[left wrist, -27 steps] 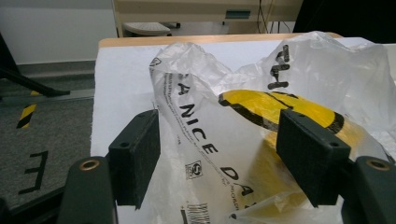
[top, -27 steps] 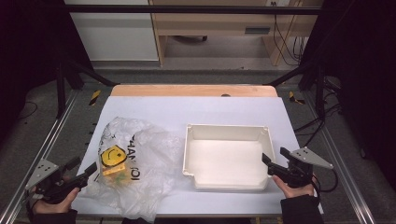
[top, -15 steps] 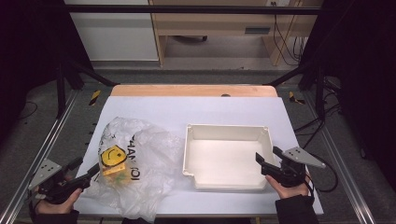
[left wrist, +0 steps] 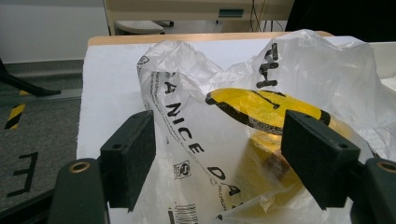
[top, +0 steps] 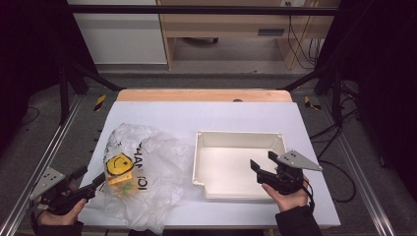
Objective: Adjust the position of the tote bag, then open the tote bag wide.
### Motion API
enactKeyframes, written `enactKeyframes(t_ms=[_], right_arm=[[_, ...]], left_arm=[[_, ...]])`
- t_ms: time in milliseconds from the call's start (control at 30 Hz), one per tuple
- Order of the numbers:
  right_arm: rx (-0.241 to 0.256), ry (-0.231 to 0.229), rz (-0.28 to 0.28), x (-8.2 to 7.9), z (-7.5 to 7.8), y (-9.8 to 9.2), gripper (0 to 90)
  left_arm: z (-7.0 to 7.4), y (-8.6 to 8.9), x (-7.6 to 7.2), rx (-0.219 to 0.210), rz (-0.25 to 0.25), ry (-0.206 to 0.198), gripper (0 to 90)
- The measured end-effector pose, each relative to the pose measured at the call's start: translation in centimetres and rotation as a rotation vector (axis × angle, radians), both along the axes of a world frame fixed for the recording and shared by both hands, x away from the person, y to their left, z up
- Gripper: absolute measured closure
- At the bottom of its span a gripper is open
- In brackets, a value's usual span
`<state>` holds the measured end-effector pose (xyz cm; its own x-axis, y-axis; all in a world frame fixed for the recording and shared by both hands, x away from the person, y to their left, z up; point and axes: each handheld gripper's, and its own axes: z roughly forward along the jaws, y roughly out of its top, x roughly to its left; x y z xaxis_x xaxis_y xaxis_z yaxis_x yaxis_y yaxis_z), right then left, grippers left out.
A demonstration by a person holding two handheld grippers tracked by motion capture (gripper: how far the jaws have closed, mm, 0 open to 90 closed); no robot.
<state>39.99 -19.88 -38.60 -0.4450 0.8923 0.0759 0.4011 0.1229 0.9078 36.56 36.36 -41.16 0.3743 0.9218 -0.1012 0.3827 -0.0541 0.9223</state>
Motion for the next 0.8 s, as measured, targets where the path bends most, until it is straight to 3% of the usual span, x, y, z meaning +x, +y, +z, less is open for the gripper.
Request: enactKeyframes(t_ms=[800], right_arm=[[-0.029,-0.019,0.149,0.6,0.7,6.8,28.8]], left_arm=[[-0.3,0.9,0.0,-0.006,0.043,0.004,27.0]])
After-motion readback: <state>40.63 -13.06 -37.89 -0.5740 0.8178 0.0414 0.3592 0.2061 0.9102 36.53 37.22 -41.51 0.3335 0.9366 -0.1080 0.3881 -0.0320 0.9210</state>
